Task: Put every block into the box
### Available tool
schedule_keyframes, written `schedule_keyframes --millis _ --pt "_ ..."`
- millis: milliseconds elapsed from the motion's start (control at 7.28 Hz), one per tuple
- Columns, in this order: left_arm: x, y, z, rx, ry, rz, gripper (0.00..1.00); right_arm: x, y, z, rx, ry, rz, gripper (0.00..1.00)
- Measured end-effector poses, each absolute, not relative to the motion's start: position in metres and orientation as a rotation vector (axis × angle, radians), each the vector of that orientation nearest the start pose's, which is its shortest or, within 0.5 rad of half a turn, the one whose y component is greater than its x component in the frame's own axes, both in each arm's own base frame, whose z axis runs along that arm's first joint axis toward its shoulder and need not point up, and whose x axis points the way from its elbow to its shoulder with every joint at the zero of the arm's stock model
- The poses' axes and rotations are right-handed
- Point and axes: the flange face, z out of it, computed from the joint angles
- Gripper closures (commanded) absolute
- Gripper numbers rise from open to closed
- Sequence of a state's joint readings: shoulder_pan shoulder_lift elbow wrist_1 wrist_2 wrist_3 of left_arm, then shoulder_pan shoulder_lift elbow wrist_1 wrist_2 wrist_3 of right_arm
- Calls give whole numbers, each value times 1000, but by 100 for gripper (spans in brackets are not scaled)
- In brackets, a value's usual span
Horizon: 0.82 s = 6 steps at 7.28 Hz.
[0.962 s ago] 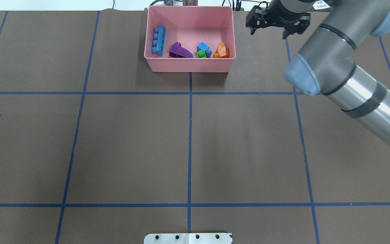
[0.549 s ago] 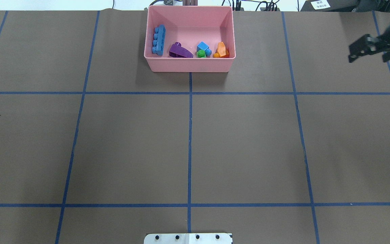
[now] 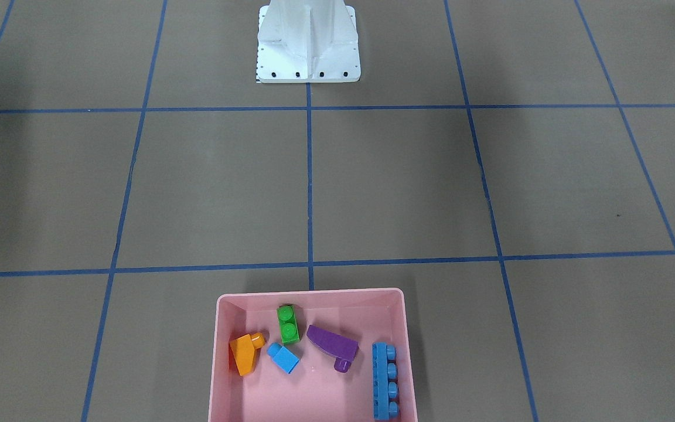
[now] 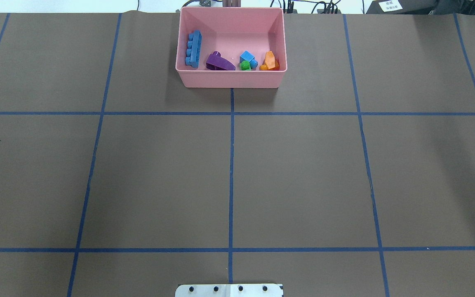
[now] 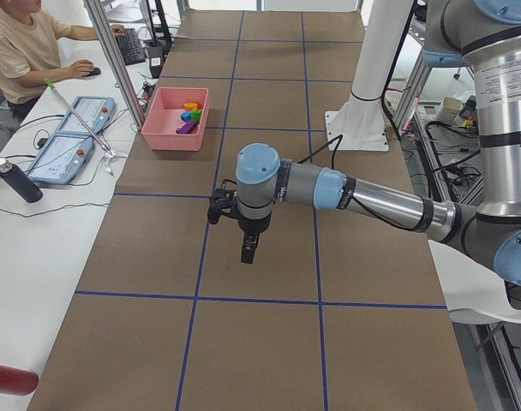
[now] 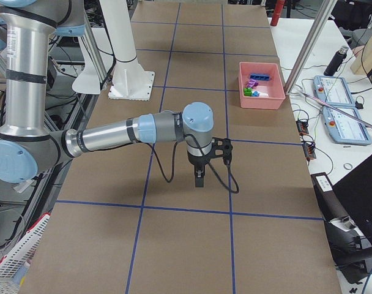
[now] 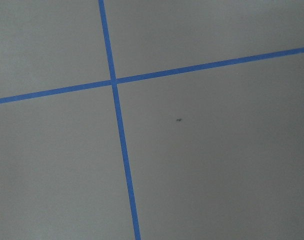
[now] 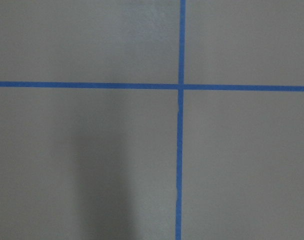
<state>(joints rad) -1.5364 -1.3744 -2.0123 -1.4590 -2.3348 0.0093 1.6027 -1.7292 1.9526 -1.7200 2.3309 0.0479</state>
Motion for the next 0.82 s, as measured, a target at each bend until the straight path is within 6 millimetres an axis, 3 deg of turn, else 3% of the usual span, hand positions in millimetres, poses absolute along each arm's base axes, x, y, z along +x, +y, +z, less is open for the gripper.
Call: schedule_keyframes --millis 137,275,549,824 --pt "-54 -410 558 91 764 72 0 85 -407 571 50 -762 67 0" --pt "-56 -413 574 64 765 54 0 79 -405 575 33 -760 56 0" --pt "-62 -414 588 50 764 33 0 50 -411 579 -4 -757 0 0" --pt "-68 -411 599 39 769 4 0 37 -414 583 -20 -754 -25 0"
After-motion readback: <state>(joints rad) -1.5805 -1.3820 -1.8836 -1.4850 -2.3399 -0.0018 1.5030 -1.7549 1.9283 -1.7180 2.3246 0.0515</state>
